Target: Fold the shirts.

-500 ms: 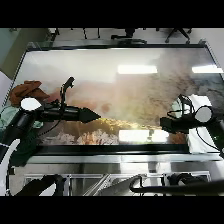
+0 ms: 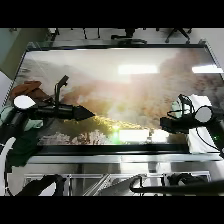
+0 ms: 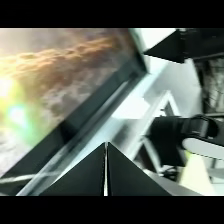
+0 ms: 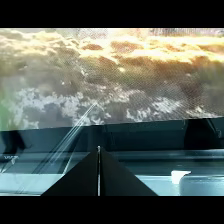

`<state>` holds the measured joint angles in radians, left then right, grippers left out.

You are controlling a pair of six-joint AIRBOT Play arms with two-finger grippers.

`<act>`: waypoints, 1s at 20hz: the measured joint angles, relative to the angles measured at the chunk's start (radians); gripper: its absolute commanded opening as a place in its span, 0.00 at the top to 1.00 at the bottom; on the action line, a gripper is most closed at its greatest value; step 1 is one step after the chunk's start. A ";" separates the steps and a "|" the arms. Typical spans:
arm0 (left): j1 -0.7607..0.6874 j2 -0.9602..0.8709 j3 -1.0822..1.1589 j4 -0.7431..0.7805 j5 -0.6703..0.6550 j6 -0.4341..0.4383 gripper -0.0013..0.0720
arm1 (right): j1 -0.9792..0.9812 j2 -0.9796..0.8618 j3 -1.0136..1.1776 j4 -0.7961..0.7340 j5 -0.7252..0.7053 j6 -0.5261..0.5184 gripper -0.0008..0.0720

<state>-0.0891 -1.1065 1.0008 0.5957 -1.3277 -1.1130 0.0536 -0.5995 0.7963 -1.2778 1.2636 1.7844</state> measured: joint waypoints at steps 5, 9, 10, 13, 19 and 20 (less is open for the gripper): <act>0.077 -0.004 0.222 0.490 0.046 -0.138 0.04 | 0.000 0.000 0.000 0.000 0.000 0.000 0.96; 0.160 -0.099 0.400 0.776 0.242 -0.171 0.04 | 0.000 0.000 0.000 0.000 0.000 0.000 0.96; 0.186 -0.149 0.446 0.831 0.289 -0.175 0.04 | 0.000 0.000 0.000 0.000 0.000 0.000 0.96; 0.274 -0.344 0.597 0.973 0.383 -0.186 0.04 | 0.000 0.000 0.000 0.000 0.000 0.000 0.96; 0.441 -0.752 0.862 1.061 0.401 -0.189 0.04 | 0.000 0.000 0.000 0.000 0.000 0.000 0.96; 0.460 -0.801 0.890 1.066 0.397 -0.189 0.04 | 0.000 0.000 0.000 0.000 0.000 0.000 0.96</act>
<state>0.3714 -1.9079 1.8904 1.6619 -0.9306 -1.3022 0.0536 -0.5995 0.7959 -1.2778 1.2640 1.7840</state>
